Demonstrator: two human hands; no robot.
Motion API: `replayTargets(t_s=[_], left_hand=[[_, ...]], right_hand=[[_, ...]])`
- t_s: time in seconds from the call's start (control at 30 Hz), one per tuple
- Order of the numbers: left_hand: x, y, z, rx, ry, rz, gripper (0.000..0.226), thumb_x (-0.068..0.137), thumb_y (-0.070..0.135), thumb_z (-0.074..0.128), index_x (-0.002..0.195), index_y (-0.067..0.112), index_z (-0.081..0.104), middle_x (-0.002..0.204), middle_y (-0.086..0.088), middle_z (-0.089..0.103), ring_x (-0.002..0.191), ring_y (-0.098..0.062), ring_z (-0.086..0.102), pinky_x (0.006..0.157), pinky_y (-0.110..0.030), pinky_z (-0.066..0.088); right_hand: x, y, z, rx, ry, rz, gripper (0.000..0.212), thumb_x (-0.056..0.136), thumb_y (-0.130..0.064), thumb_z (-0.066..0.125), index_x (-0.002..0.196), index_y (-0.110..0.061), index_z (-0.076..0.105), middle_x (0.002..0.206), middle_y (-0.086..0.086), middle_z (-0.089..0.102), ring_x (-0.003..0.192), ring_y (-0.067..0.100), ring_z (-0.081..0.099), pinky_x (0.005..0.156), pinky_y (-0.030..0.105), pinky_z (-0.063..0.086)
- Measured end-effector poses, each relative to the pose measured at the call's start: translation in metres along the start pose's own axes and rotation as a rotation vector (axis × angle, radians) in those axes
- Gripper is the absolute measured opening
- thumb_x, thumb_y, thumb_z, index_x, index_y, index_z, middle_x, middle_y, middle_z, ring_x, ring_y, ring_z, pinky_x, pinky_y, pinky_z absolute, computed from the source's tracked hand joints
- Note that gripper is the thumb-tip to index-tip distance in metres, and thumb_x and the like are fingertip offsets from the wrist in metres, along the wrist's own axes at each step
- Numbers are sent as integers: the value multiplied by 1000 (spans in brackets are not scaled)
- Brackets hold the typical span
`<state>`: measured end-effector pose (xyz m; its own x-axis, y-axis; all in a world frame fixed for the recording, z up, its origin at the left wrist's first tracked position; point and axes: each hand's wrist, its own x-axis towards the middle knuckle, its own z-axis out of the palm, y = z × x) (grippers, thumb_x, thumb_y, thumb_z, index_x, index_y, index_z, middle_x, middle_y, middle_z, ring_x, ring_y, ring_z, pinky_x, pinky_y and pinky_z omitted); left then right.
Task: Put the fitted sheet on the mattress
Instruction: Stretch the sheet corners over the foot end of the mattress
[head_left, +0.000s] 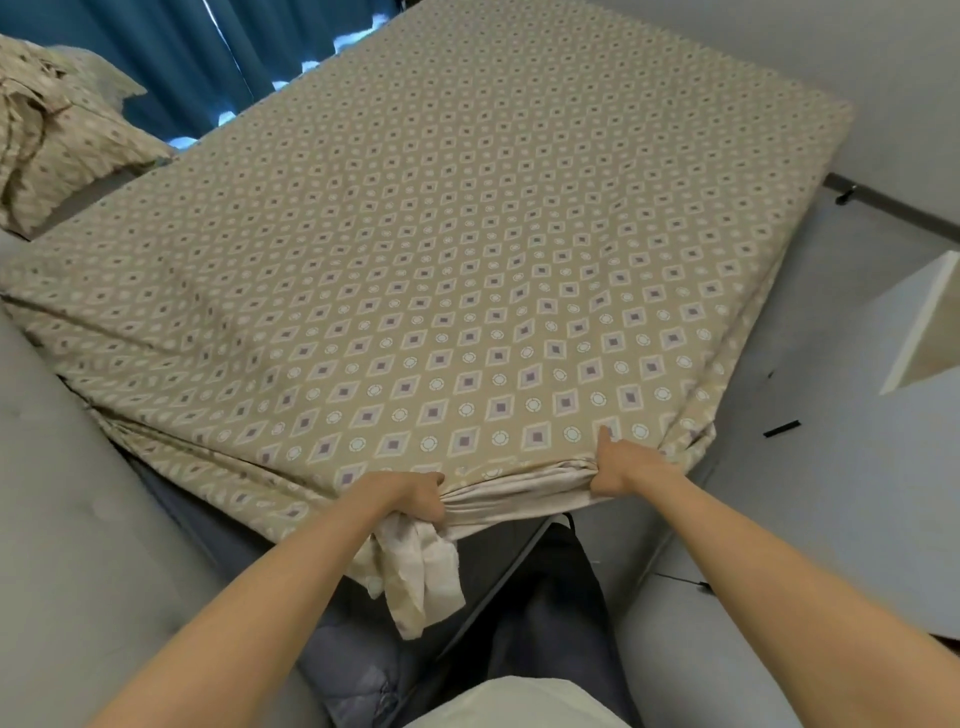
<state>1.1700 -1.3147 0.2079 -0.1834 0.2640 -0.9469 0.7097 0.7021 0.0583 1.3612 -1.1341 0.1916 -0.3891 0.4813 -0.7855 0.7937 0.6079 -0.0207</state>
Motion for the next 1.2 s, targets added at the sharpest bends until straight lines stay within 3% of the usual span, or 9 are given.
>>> replayTargets(t_s=[0.07,0.2,0.27,0.37,0.53,0.9,1.0,1.2], left_hand=[[11,3,0,41,-19,-6,87,84,36,60,153,26,7,156,-5,25,136,-30,37,108,-36,37],[33,8,2,113,-67,-26,86,83,40,60,152,25,11,155,-6,27,132,-30,42,105,-39,42],[47,11,7,155,-92,-31,83,83,39,58,152,22,13,154,-7,29,131,-30,44,104,-40,43],[72,14,15,193,-119,-40,81,83,37,56,151,17,17,151,-9,34,128,-30,47,103,-40,44],[118,21,27,203,-166,-39,77,84,36,56,149,13,20,150,-10,36,129,-30,46,104,-40,42],[201,22,57,116,-226,-63,75,88,24,51,151,11,12,154,-12,29,138,-30,36,109,-39,36],[221,22,62,108,-241,-56,76,86,24,52,151,12,14,153,-12,31,137,-31,37,109,-41,37],[248,24,70,82,-268,-33,73,81,24,53,147,14,24,146,-11,42,129,-30,45,106,-41,40]], right_hand=[[9,3,6,22,-10,14,94,86,-27,54,151,-3,-8,134,15,53,119,30,54,91,36,43],[29,10,21,103,-39,24,98,83,-28,56,151,-5,-9,121,14,60,104,29,60,77,32,43],[40,14,31,111,-66,41,97,82,-29,56,151,-4,-8,121,14,60,106,30,60,83,34,45],[57,19,46,111,-108,65,94,85,-29,54,151,0,-7,136,16,51,122,32,52,98,38,42],[94,29,76,133,-181,94,92,85,-27,53,151,0,-6,139,17,48,126,34,48,103,41,38],[168,34,124,161,-256,110,89,84,-26,55,152,-6,0,136,17,50,123,34,50,100,41,38],[185,37,136,193,-269,100,87,83,-25,56,151,-9,4,129,16,54,118,34,53,93,39,41],[213,43,157,252,-294,109,96,82,-21,58,152,-12,-7,124,17,57,114,33,55,95,38,42]])
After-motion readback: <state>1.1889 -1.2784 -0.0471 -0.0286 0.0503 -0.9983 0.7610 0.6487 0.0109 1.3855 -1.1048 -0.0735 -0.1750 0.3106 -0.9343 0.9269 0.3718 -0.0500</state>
